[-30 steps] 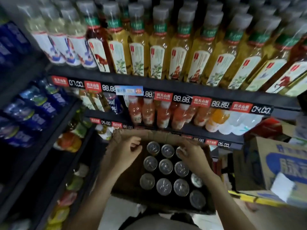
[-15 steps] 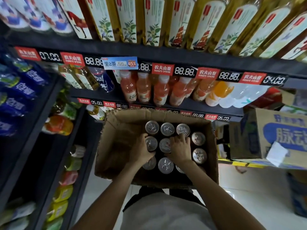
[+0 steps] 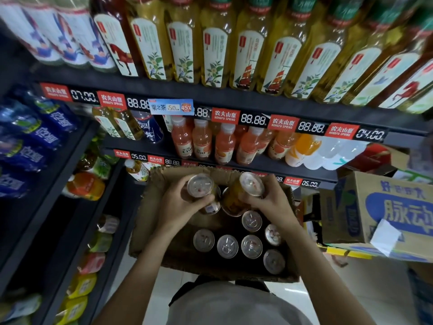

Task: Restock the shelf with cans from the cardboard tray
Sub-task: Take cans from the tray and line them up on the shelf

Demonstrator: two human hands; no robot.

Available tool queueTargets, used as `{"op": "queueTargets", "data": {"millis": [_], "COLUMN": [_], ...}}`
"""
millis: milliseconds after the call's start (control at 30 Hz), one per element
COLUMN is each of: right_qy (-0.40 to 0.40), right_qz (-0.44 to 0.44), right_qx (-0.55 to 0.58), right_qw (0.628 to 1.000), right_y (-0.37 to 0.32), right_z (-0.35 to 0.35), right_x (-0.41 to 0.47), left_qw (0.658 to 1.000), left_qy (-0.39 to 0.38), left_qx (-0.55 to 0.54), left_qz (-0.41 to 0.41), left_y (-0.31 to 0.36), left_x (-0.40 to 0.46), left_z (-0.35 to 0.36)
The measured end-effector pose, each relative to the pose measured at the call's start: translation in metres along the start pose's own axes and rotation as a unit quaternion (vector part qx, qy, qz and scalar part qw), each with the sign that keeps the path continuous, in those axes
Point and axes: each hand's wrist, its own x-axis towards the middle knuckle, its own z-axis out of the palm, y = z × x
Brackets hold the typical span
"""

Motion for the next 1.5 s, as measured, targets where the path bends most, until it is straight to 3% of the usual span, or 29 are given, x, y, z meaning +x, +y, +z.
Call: {"op": "queueTargets", "data": {"millis": [133, 300, 567, 700, 867, 1133, 1500], "right_qy": [-0.034, -0.029, 0.004, 0.013, 0.082, 0.185, 0.192], "right_qz": [-0.034, -0.075, -0.266, -0.334, -0.385, -0.387, -0.335], "right_qx": [0.152, 0.179, 0.103, 0.079, 0.084, 0.051, 0.040], "right_qw": [0.987, 0.980, 0.958, 0.939, 0.915, 0.902, 0.922], "right_y": [-0.055, -0.125, -0.240, -0.286, -0.330, -0.364, -0.357], "right_z": [-0.028, -0.062, -0.138, -0.170, -0.208, -0.259, -0.282], "right_x": [-0.007, -0.013, -0.028, -0.027, -0.009, 0.033, 0.081], "left_qw": [0.989, 0.977, 0.941, 0.917, 0.887, 0.862, 0.843], "left_qy": [0.042, 0.039, 0.012, 0.046, 0.119, 0.234, 0.324], "left_qx": [-0.140, -0.177, -0.079, -0.012, 0.034, 0.172, 0.277], "left_qz": [0.025, 0.115, 0.328, 0.395, 0.444, 0.416, 0.330], "left_y": [0.067, 0.161, 0.312, 0.374, 0.443, 0.506, 0.505], "left_x": [0.007, 0.019, 0.036, 0.044, 0.065, 0.119, 0.157], "left_z": [-0.016, -0.029, -0.049, -0.046, -0.033, 0.030, 0.069]}}
